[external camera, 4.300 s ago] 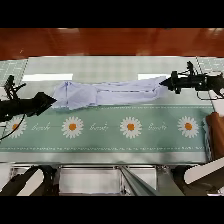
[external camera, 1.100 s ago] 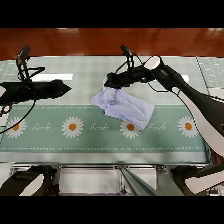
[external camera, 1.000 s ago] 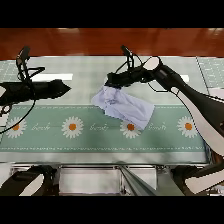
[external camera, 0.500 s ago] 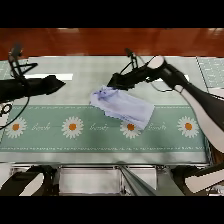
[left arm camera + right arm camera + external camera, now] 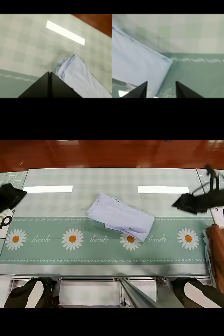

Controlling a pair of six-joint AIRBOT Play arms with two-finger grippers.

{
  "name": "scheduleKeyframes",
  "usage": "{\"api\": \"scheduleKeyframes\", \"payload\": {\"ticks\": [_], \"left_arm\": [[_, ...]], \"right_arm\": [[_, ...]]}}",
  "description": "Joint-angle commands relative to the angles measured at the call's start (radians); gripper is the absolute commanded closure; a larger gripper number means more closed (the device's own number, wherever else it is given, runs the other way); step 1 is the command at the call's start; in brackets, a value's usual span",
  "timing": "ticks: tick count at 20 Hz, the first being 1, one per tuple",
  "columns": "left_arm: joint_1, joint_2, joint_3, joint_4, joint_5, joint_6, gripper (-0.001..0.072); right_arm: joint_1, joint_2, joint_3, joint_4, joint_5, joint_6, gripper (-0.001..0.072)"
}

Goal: Fold the shirts.

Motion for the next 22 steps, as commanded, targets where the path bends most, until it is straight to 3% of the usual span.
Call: {"api": "scheduleKeyframes", "payload": {"ticks": [1, 6, 11, 15, 16, 17, 18, 20, 22], "left_arm": [[-0.059, 0.048, -0.169, -0.009, -0.019, 0.000, 0.0686], [-0.209, 0.045, -0.302, -0.029, 0.069, -0.004, 0.0686], [-0.226, 0.045, -0.307, -0.074, 0.129, -0.004, 0.0686], [-0.226, 0.045, -0.307, -0.073, 0.133, -0.004, 0.0686], [-0.226, 0.045, -0.307, -0.073, 0.140, -0.004, 0.0686], [-0.226, 0.045, -0.307, -0.073, 0.148, -0.004, 0.0686], [-0.226, 0.045, -0.307, -0.073, 0.153, -0.004, 0.0686], [-0.226, 0.045, -0.307, -0.073, 0.154, -0.004, 0.0686], [-0.226, 0.045, -0.307, -0.073, 0.154, -0.004, 0.0686]], "right_arm": [[-0.081, 0.096, -0.349, 0.042, -0.185, -0.014, 0.0298], [-0.031, -0.137, -0.444, 0.496, -0.204, -0.237, 0.0297], [0.150, -0.341, -0.344, 0.623, -0.211, -0.273, 0.0297], [0.266, -0.405, -0.183, 0.645, -0.223, -0.237, 0.0324], [0.288, -0.417, -0.140, 0.645, -0.219, -0.232, 0.0438], [0.309, -0.425, -0.101, 0.645, -0.213, -0.240, 0.0623], [0.332, -0.430, -0.058, 0.645, -0.205, -0.269, 0.0683], [0.369, -0.429, 0.047, 0.584, -0.187, -0.247, 0.0684], [0.398, -0.429, 0.189, 0.446, -0.145, -0.158, 0.0684]]}}
